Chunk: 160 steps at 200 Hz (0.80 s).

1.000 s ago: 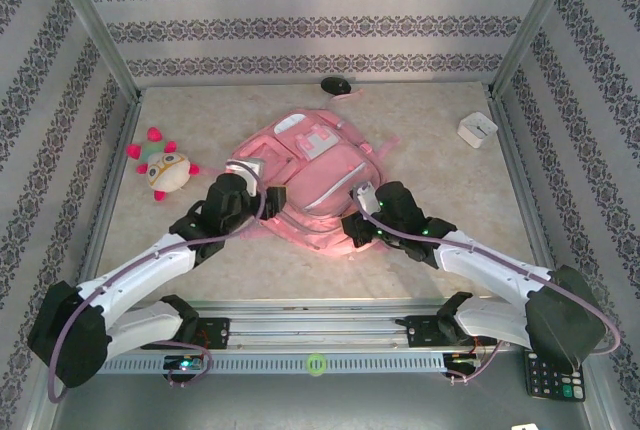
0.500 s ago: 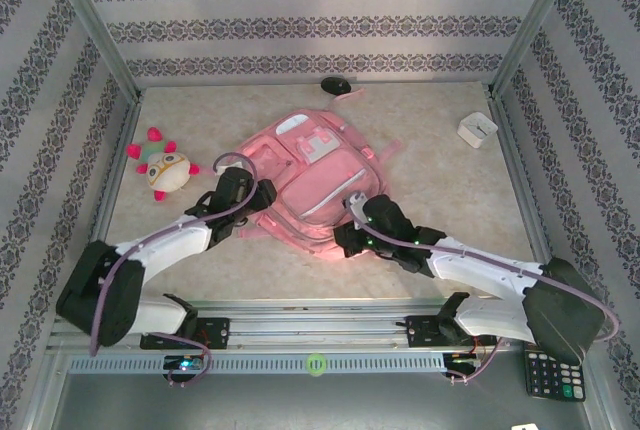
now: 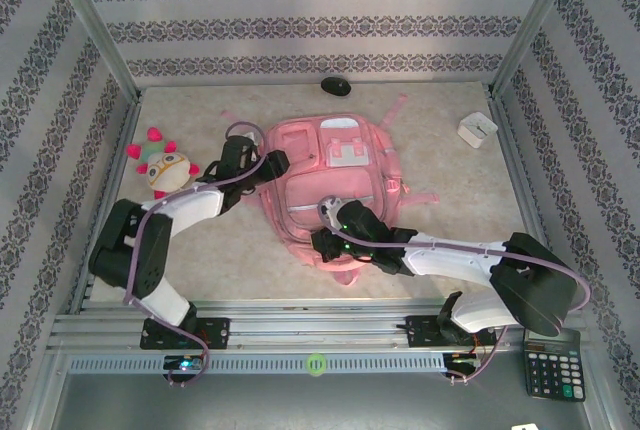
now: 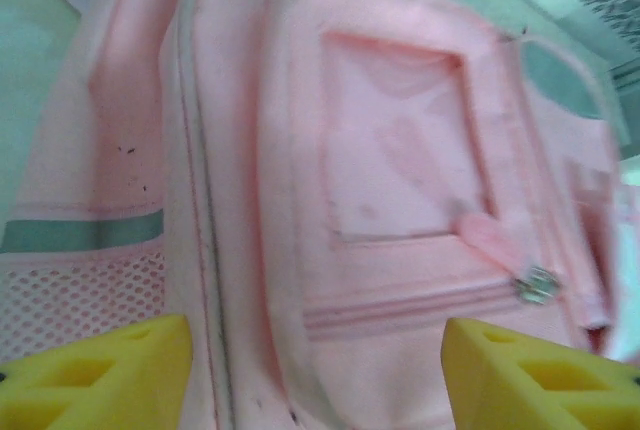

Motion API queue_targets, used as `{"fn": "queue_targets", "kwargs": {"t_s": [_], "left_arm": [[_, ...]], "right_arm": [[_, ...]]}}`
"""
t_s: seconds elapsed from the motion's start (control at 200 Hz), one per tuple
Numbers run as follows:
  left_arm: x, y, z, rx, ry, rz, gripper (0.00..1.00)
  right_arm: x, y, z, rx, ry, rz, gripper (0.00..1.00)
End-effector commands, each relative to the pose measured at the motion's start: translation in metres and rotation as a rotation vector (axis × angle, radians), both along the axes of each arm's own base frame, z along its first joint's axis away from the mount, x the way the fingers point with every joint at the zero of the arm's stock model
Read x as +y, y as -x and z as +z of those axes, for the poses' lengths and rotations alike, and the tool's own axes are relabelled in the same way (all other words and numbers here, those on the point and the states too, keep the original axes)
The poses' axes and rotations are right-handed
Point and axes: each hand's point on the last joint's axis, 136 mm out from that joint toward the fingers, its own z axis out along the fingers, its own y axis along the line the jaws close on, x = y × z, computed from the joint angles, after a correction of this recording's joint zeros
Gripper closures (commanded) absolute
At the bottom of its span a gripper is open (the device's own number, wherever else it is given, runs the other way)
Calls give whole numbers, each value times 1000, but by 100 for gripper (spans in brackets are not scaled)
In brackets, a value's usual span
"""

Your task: Pack books, pencil case, and school supplies into a backpack

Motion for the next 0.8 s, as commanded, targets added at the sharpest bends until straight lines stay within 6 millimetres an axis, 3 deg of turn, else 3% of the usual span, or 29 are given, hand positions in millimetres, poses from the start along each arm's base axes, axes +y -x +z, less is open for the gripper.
{"fn": "queue_targets", "kwargs": {"t_s": [0.0,0.06,0.15,0.275,0.405,0.48,0.6,0.734,0.794], "left_arm": [[3,20,50,-215,-136,-145,32],[-7,43,68,-342,-214,-309,32],[-24,85,72,-503,-354,-586,33],[-43,141,47,-606,-530,-944,33],[-70,177,29,-766,-621,-1199,35],[-82,183,15,-830,-724,-1274,34],[-92,172,1,-813,-828,-1304,35],[-103,159,-1,-862,-851,-1281,38],[-105,156,-4,-859,-860,-1285,44]], "right_arm": [[3,-2,12,-6,-26,30,100],[0,-2,10,4,-28,40,100],[-3,-1,12,19,-47,57,100],[-5,1,14,32,-63,78,100],[-10,-1,13,49,-74,70,100],[-11,-1,12,56,-75,68,100],[-12,-1,11,67,-79,70,100],[-10,0,10,76,-80,80,100],[-10,0,10,79,-81,83,100]]}}
